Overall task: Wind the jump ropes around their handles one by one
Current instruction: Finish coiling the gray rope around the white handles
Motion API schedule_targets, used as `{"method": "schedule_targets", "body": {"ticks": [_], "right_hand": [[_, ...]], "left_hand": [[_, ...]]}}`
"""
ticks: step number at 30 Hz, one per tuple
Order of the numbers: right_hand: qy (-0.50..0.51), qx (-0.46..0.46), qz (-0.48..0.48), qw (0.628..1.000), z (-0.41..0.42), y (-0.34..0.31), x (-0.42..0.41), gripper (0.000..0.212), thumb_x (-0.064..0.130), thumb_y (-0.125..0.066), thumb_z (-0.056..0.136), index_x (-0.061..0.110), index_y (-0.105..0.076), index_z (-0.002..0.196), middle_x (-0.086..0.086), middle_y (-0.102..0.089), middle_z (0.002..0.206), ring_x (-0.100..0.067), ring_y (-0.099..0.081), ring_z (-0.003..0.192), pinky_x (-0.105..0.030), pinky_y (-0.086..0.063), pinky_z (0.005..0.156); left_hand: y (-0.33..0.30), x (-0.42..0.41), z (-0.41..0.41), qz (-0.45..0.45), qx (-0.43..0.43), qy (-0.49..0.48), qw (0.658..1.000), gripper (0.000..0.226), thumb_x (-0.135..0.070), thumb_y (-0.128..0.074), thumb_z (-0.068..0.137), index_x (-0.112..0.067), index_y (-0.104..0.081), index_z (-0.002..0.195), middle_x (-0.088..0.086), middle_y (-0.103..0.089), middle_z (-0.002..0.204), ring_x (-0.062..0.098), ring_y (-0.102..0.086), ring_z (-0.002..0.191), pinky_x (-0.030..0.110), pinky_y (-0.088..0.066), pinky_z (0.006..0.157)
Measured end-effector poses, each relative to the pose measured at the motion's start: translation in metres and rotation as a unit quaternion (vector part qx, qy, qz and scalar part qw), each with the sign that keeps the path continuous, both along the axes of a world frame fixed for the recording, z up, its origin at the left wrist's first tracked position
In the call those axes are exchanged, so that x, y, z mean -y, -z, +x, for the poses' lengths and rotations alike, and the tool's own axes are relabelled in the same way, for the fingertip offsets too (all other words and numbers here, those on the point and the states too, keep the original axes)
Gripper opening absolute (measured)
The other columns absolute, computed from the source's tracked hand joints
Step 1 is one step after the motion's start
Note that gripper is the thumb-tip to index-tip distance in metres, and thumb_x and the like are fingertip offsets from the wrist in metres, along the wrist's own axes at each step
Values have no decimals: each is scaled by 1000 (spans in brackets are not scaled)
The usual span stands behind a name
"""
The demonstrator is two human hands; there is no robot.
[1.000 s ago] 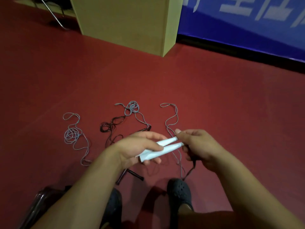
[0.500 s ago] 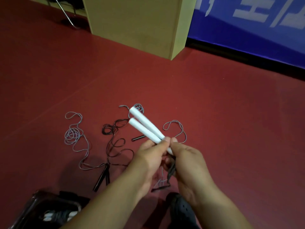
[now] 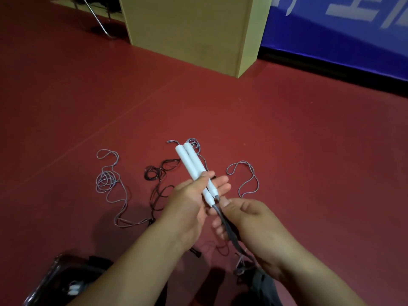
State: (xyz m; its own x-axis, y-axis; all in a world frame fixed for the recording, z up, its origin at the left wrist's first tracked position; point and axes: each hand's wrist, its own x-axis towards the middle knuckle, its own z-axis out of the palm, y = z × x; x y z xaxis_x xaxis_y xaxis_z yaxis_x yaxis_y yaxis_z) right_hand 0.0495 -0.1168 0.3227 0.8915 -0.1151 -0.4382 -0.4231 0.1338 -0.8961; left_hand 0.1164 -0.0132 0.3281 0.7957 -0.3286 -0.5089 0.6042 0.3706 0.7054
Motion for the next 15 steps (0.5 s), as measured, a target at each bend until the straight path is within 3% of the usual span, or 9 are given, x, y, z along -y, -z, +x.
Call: {"method": "schedule_targets", "body": {"ticks": [3,5,7,11,15], "right_hand": [[-21,8,-36,999,0,6,5,37,27,-46,102,4,-72,90,-7,-65,70,-23,-50,67,-32,-43,63],[-38,12,-70,997,2,9,9,36,30,-47,102,11,-73,86,-4,-70,73,-26,-48,72,-41,-38,70],[-48,13,-73,996,4,9,10,35,30,-46,102,13,-73,86,-4,-71,75,-27,-49,73,-45,-38,72],[-59,-9,-36,998,11,11,12,36,24,-43,103,0,-68,93,-7,-66,73,-22,-56,69,-37,-43,68],[-81,-11,-48,995,18,14,11,38,26,-42,104,1,-66,89,-10,-68,72,-22,-57,66,-32,-41,63]], "left_hand": [[2,1,1,-10,-6,-5,1000,17,-18,-46,103,-6,-57,109,9,-77,87,19,-76,79,25,-50,48],[4,3,5,-23,-11,-15,1000,20,-18,-44,104,-4,-57,111,10,-76,91,21,-76,79,30,-58,62],[6,3,8,-29,-18,-21,999,22,-19,-42,105,-4,-56,113,11,-75,95,22,-76,80,34,-57,70],[7,2,14,-36,-31,-33,998,24,-21,-42,105,-4,-56,115,14,-72,108,22,-76,84,33,-57,70],[8,-2,21,-50,-46,-53,996,28,-22,-41,105,-3,-54,121,16,-70,114,22,-76,81,30,-61,61]]}}
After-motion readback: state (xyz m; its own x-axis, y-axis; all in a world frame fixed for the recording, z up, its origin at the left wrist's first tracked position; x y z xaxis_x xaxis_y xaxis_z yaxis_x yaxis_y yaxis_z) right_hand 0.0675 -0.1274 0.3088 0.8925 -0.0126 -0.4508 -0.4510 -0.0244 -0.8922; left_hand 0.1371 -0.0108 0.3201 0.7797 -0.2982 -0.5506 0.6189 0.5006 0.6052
